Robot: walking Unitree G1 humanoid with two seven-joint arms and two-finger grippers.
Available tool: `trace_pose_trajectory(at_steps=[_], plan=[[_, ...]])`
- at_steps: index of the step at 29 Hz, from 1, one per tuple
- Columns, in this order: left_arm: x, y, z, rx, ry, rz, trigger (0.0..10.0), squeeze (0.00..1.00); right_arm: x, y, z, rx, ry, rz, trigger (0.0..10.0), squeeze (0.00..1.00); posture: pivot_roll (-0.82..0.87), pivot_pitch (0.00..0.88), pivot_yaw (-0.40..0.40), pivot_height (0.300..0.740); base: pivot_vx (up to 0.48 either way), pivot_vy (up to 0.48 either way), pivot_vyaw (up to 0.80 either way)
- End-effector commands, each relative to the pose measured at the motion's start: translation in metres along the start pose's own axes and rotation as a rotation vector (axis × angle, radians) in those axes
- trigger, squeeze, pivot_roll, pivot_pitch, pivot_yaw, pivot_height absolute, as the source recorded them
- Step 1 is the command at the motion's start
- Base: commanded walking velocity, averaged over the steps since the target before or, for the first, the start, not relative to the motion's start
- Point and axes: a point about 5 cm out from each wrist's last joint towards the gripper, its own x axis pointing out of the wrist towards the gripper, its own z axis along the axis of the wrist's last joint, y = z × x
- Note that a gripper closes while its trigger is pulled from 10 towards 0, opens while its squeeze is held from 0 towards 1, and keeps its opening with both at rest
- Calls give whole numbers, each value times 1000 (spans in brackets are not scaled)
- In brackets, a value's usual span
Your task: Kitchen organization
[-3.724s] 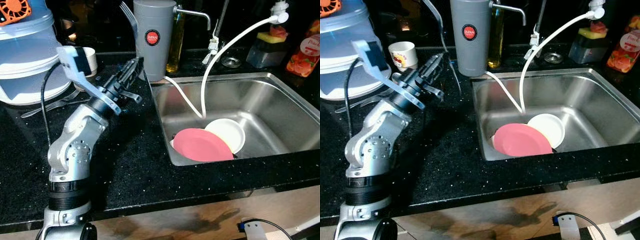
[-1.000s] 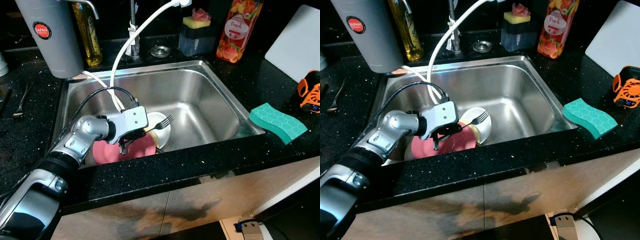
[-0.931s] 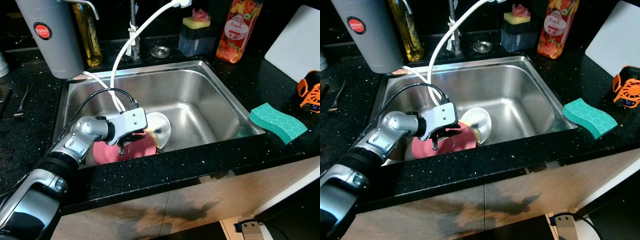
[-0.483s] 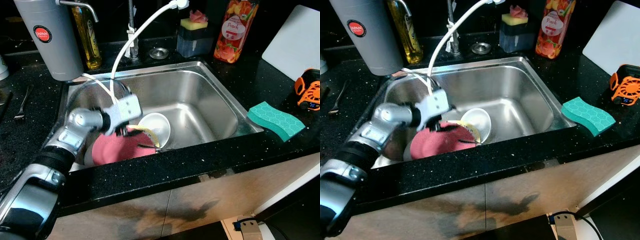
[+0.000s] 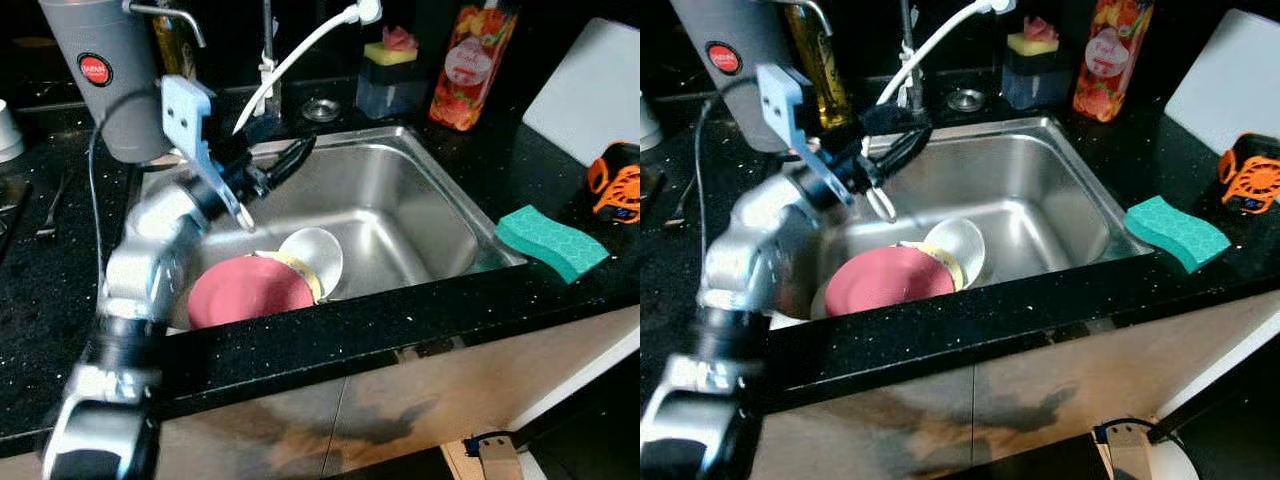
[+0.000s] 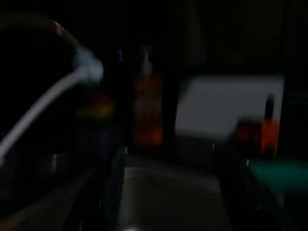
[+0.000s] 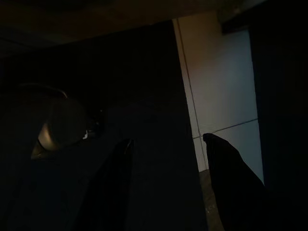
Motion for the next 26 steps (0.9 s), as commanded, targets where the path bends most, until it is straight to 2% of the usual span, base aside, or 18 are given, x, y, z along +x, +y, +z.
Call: trace_pose_trajectory(at_steps=[1, 4, 12, 23, 26], plan=[[-1, -7, 3, -24, -20, 11, 10000, 0, -1, -3, -2, -3, 6, 0, 10000, 0, -65, 0, -21, 740, 0, 0, 0], [-3, -20, 7, -59, -46, 16, 10000, 0, -1, -5, -3, -10, 8, 0, 10000, 0, -80, 0, -19, 740, 0, 0, 0], [-4, -31, 6, -47, -11, 19, 10000, 0, -1, -4, -5, -22, 11, 1, 10000, 0, -76, 0, -11, 740, 0, 0, 0], [-3, -35, 5, -48, 11, 19, 10000, 0, -1, 0, -4, -23, 9, 8, 10000, 0, -28, 0, 12, 740, -262, 0, 0], [-3, -41, 6, -57, 20, 6, 10000, 0, 0, 1, -4, -29, 10, 12, 10000, 0, -8, 0, 10, 740, -287, 0, 0]])
